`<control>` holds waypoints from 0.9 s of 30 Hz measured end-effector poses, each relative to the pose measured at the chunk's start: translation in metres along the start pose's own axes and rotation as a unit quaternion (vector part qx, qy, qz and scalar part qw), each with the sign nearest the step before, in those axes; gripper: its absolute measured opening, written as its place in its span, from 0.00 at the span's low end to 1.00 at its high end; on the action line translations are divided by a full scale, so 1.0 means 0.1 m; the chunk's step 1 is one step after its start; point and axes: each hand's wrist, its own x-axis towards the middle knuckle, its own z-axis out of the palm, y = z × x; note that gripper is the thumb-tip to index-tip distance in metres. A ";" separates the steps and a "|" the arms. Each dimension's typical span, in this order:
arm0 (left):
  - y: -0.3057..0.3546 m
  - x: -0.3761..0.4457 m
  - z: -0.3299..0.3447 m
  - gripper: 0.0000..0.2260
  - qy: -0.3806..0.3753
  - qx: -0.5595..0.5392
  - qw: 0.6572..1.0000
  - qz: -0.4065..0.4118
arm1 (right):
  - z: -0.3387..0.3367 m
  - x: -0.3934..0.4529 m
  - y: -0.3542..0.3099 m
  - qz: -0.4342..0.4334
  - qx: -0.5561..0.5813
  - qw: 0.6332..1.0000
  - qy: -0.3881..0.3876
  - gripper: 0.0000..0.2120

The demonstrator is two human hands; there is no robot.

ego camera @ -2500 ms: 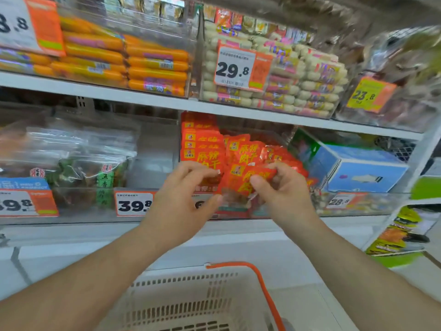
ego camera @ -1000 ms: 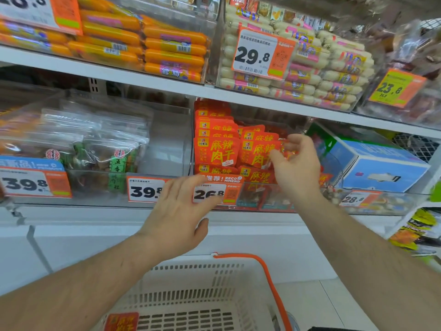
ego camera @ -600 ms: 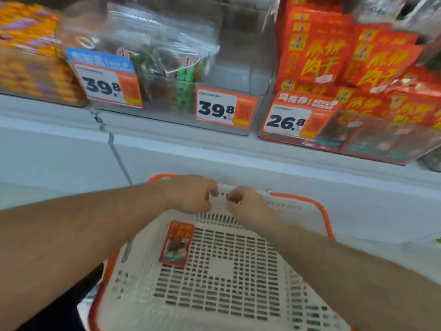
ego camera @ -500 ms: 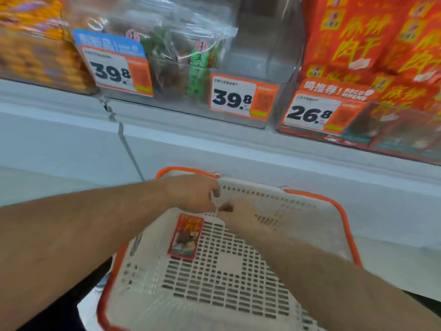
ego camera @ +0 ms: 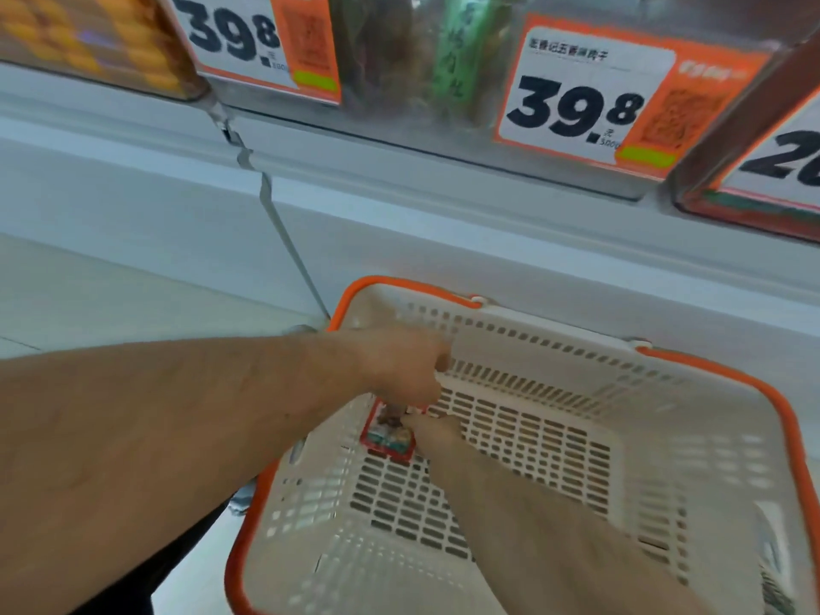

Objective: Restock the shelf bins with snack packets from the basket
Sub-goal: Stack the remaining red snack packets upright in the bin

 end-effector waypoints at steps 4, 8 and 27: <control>-0.03 0.00 0.00 0.16 0.012 -0.005 1.000 -0.016 | 0.05 0.13 0.06 0.017 -0.033 0.999 -0.008 0.19; -0.04 -0.05 0.01 0.17 0.000 -0.014 0.999 -0.030 | 0.00 0.10 0.10 -0.008 -0.083 0.995 -0.054 0.22; 0.80 -0.43 -0.59 0.10 0.140 -0.324 0.934 0.061 | -2.00 -1.65 -0.38 -0.297 0.014 0.938 -0.179 0.11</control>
